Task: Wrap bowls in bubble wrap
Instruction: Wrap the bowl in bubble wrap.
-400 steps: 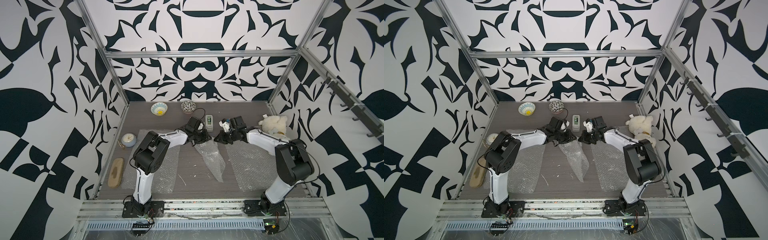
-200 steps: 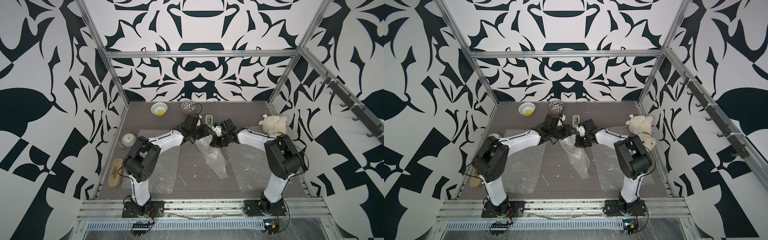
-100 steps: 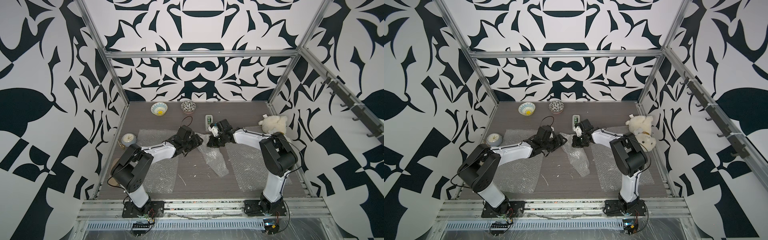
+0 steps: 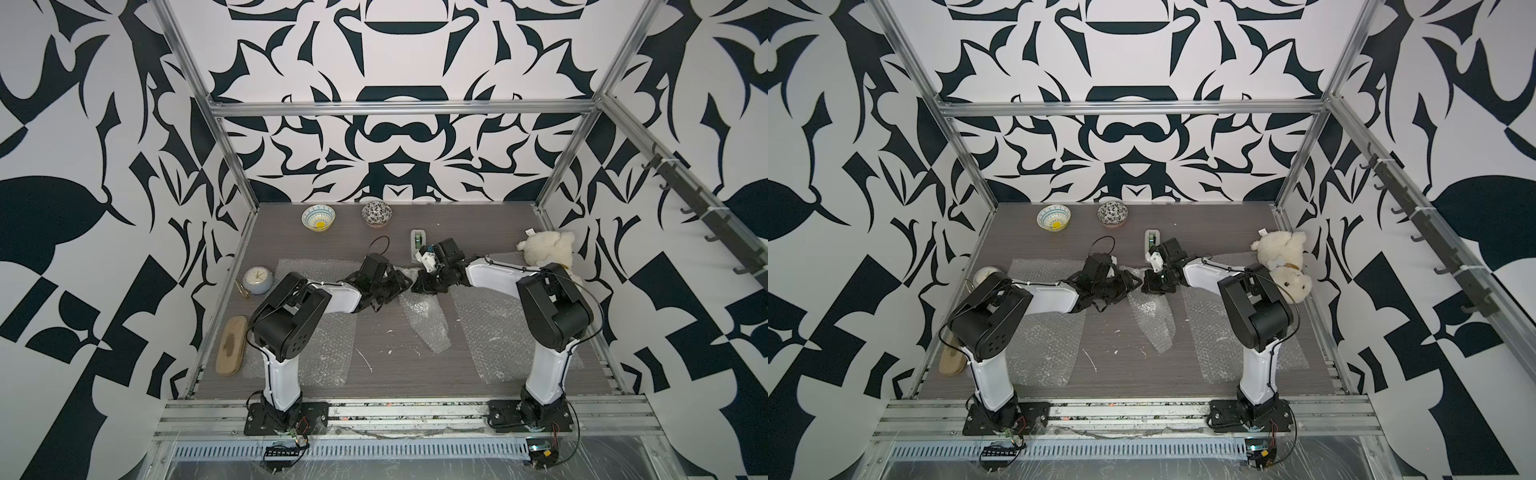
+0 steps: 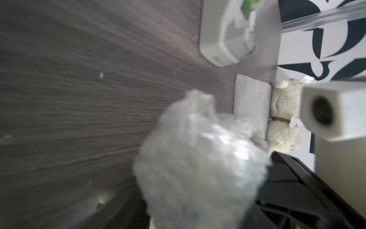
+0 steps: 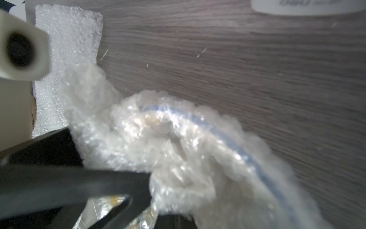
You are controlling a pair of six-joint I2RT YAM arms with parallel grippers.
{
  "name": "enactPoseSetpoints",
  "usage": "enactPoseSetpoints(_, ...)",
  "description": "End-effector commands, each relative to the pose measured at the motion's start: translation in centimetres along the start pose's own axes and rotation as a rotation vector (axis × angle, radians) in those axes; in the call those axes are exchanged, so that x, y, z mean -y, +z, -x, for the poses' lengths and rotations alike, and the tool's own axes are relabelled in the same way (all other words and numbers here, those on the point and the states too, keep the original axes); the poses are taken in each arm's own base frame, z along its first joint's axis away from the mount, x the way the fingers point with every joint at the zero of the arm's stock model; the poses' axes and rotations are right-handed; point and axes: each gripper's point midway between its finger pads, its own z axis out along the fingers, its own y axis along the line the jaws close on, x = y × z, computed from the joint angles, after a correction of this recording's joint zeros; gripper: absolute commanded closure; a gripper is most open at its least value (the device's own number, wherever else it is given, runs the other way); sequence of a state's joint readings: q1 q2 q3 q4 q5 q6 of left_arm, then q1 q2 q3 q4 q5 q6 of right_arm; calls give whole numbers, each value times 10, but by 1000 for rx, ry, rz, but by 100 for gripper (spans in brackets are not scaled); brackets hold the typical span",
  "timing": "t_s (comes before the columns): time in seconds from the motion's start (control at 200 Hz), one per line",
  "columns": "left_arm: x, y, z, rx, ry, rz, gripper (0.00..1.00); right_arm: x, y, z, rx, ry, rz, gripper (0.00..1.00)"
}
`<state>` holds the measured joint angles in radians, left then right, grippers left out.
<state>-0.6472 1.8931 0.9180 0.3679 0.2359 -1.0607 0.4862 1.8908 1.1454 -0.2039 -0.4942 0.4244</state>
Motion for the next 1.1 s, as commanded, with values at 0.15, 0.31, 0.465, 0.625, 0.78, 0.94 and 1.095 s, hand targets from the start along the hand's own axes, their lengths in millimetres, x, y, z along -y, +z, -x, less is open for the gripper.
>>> enactPoseSetpoints(0.15, -36, 1, -5, -18, -16, 104, 52, -14, -16, 3, 17, 9, 78, 97)
enactPoseSetpoints(0.31, -42, -15, 5, 7, 45, 225, 52, -12, -46, 7, 63, 46, 118, 84)
enactPoseSetpoints(0.465, -40, -23, 13, 6, 103, 296, 52, -13, -76, 2, 86, 33, 110, 76)
enactPoseSetpoints(0.625, -38, -18, 15, -7, 113, 304, 51, -10, -102, -22, 69, -15, 26, 70)
enactPoseSetpoints(0.78, -37, -14, 16, -13, 117, 304, 51, -13, -124, -67, 37, -80, -46, 63)
enactPoseSetpoints(0.94, -37, -12, 16, -20, 118, 305, 50, -37, -122, -115, -11, -125, -8, 57)
enactPoseSetpoints(1.095, -38, -11, 15, -25, 115, 306, 50, -49, -112, -145, -35, -136, -39, 52)
